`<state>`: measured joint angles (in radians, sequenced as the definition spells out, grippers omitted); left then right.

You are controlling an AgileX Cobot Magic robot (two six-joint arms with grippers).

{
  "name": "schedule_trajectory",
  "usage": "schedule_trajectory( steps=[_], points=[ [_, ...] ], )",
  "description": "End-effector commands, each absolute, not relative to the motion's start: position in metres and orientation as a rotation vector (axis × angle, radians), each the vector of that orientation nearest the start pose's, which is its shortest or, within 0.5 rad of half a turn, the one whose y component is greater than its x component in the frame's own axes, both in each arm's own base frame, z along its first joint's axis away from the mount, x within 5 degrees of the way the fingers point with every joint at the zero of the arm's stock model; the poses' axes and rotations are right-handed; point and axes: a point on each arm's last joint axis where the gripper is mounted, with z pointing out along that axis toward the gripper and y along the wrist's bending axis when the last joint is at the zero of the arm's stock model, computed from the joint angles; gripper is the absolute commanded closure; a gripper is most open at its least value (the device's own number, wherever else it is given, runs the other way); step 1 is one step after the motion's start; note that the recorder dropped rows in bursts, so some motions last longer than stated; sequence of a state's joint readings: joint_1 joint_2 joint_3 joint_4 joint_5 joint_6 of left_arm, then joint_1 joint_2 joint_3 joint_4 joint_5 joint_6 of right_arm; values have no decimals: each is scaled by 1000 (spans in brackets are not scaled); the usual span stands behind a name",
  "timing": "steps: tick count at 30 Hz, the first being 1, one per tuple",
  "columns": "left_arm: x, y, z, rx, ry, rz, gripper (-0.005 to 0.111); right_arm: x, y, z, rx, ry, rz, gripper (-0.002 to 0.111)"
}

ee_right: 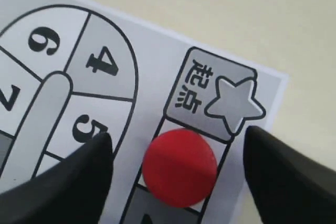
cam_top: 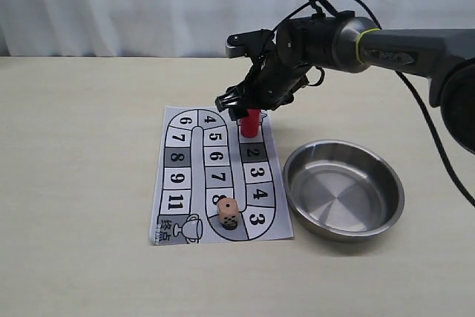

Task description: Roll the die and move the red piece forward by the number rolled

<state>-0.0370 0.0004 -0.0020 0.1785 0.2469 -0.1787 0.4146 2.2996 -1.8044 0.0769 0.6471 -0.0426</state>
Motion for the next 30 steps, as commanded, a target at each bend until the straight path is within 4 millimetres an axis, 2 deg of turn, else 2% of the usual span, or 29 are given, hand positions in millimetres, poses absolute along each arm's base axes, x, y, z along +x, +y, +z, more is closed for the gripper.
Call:
schedule_trajectory(
  steps=[1, 3, 10, 11, 18, 22, 27, 30],
  points=[
    [56, 1, 192, 0, 1714, -8, 107, 454, 202, 167, -512, 2577, 215, 45],
    [56, 1, 192, 0, 1714, -8, 107, 453, 198, 175, -481, 2589, 218, 52],
    [56, 1, 192, 0, 1714, -8, 107, 450, 174, 197, -418, 2650, 192, 101],
    [56, 1, 192, 0, 1714, -8, 107, 450, 168, 200, -407, 2667, 186, 104],
    [56, 1, 192, 0, 1714, -8, 107, 453, 111, 207, -257, 2788, 132, 104],
    [56, 1, 192, 0, 1714, -8, 107, 451, 79, 200, -176, 2825, 104, 104],
    [56, 1, 192, 0, 1714, -8, 107, 437, 40, 188, -101, 2851, 54, 104],
    [56, 1, 192, 0, 1714, -8, 107, 427, 28, 190, -87, 2839, 45, 104]
  ],
)
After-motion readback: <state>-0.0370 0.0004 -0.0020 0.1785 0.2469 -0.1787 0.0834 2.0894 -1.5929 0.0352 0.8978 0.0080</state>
